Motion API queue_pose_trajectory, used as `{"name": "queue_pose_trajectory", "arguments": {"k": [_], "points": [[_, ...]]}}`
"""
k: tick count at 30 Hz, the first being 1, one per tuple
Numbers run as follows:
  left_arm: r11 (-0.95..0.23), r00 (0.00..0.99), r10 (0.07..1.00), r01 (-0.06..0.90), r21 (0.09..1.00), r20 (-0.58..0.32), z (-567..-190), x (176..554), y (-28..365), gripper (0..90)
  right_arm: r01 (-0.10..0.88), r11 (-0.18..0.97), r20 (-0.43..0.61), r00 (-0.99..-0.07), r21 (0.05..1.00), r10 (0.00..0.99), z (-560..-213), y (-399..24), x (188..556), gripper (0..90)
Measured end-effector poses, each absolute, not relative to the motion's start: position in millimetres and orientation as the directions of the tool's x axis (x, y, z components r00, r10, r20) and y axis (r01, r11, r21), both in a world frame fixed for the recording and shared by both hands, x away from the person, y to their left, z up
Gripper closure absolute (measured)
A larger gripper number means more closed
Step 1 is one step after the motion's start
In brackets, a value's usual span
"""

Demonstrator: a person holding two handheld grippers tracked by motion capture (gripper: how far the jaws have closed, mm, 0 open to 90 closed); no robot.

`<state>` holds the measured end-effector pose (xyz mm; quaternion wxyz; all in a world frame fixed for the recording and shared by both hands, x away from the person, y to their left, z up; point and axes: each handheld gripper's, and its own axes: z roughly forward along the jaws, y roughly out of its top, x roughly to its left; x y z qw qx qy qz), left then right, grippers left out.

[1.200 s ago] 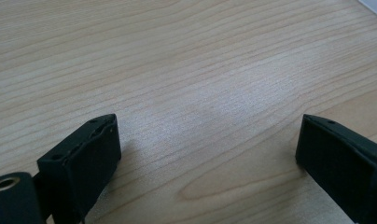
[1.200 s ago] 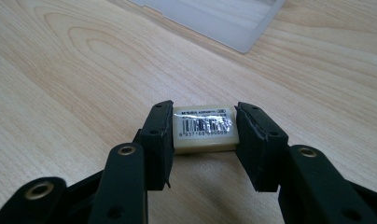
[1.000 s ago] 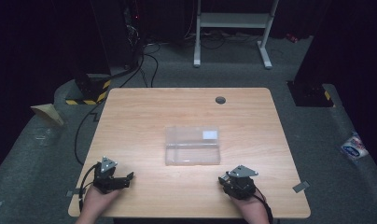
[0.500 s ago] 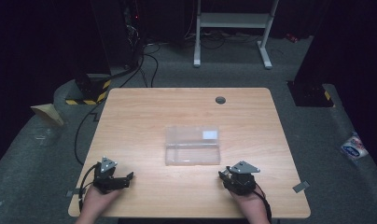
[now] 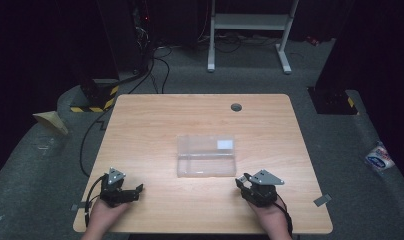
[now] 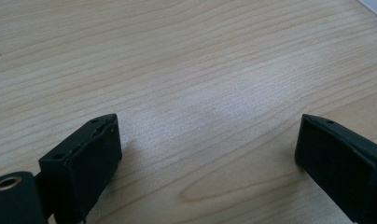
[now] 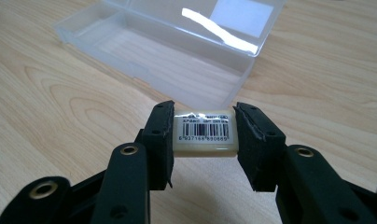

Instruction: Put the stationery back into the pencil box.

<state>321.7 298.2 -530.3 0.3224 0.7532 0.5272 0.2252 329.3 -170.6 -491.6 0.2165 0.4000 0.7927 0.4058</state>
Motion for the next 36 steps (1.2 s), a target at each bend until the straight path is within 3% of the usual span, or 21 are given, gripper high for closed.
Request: {"name": "queue_pose_trajectory", "arguments": {"k": [36], "points": [[-0.252, 0.361, 0.933, 0.646, 0.721, 0.003, -530, 321, 299, 6.4, 0.397, 0.37, -0.021, -0.658, 0.84, 0.753, -469, -114, 358, 58.5]]}}
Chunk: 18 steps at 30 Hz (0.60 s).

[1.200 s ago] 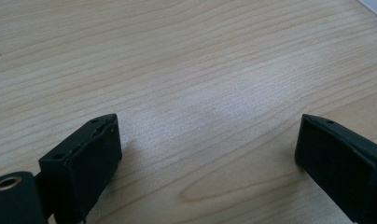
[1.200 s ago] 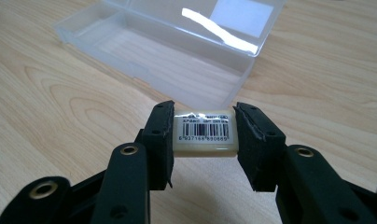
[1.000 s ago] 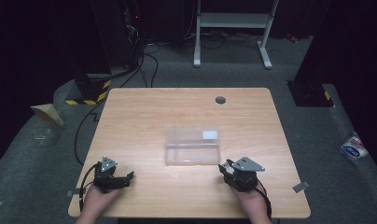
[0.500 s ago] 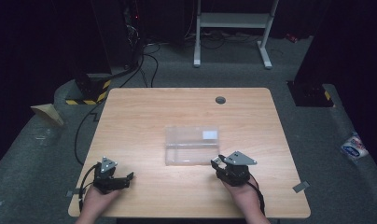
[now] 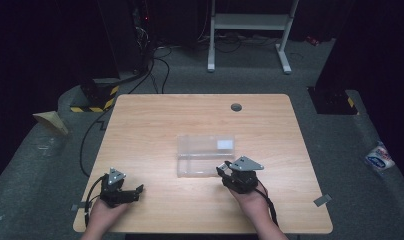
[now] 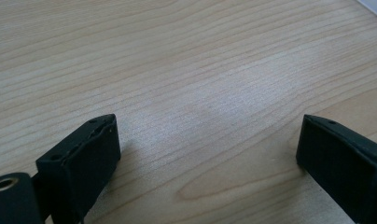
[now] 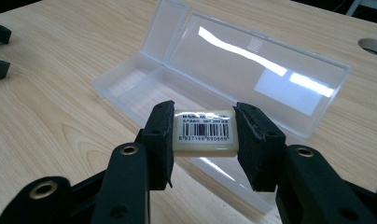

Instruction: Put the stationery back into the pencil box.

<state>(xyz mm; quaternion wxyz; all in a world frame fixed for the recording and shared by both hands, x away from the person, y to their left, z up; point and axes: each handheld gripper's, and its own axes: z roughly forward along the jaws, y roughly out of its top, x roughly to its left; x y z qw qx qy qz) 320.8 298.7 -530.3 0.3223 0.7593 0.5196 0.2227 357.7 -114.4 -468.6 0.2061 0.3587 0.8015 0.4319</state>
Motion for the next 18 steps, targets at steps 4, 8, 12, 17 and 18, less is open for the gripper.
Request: {"name": "queue_pose_trajectory", "arguments": {"k": [4, 8, 12, 17, 18], "points": [[-0.254, 0.363, 0.932, 0.646, 0.72, 0.003, -530, 321, 299, 6.4, 0.396, 0.383, -0.026, -0.666, 0.835, 0.745, -467, -103, 362, 58.5], [-0.258, 0.366, 0.931, 0.645, 0.72, 0.006, -530, 322, 299, 6.2, 0.39, 0.391, -0.03, -0.676, 0.833, 0.737, -466, -91, 367, 58.5], [-0.259, 0.367, 0.93, 0.644, 0.72, 0.006, -530, 322, 299, 6.2, 0.39, 0.399, -0.029, -0.684, 0.83, 0.729, -465, -81, 373, 58.6], [-0.263, 0.369, 0.929, 0.643, 0.719, 0.01, -530, 322, 299, 6.1, 0.383, 0.406, -0.029, -0.696, 0.83, 0.717, -462, -68, 379, 58.6], [-0.264, 0.37, 0.929, 0.643, 0.719, 0.011, -530, 322, 299, 6.2, 0.38, 0.409, -0.031, -0.7, 0.83, 0.714, -462, -66, 381, 58.5]]}}
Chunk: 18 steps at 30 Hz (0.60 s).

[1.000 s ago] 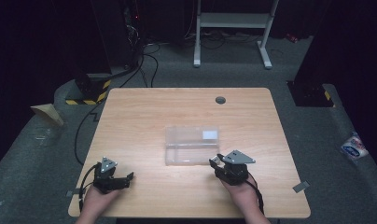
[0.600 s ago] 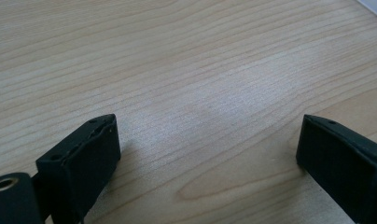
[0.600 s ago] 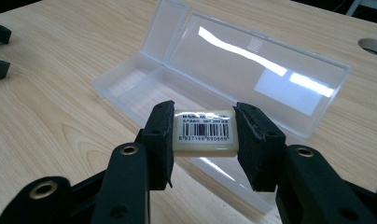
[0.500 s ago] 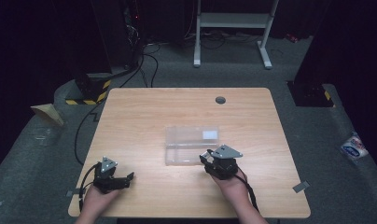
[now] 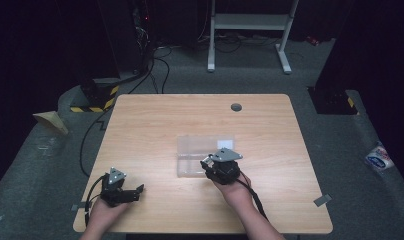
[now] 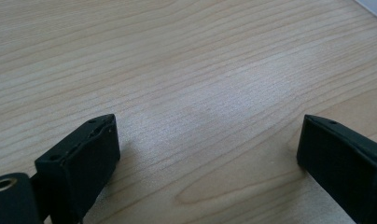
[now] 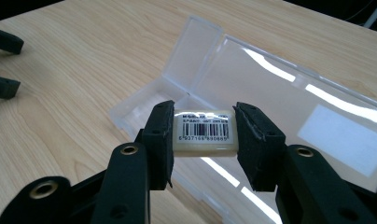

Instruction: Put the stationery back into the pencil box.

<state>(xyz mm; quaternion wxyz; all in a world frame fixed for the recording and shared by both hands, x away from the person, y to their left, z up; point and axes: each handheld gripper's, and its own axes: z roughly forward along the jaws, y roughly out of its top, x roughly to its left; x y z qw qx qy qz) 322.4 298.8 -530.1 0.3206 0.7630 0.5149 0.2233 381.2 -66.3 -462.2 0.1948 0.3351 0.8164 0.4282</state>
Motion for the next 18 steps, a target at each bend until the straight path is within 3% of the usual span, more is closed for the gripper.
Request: {"name": "queue_pose_trajectory", "arguments": {"k": [18], "points": [[-0.261, 0.37, 0.929, 0.644, 0.719, 0.005, -530, 323, 298, 6.1, 0.372, 0.441, -0.024, -0.742, 0.817, 0.67, -461, -21, 406, 58.5]]}}
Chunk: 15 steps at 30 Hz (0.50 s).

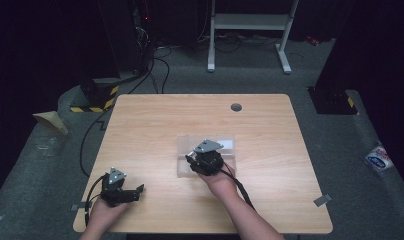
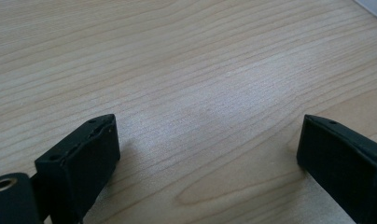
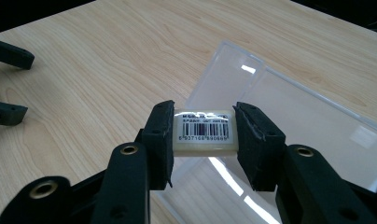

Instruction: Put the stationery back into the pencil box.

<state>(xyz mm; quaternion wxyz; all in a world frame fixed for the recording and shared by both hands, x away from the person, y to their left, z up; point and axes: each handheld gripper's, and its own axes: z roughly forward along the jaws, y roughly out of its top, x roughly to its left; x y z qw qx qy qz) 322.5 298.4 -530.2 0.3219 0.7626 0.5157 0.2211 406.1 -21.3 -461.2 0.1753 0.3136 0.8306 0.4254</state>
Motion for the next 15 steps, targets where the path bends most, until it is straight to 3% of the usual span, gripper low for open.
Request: {"name": "queue_pose_trajectory", "arguments": {"k": [15], "points": [[-0.263, 0.373, 0.928, 0.643, 0.72, 0.006, -530, 323, 299, 6.2, 0.375, 0.484, -0.03, -0.767, 0.791, 0.641, -474, 9, 419, 58.5]]}}
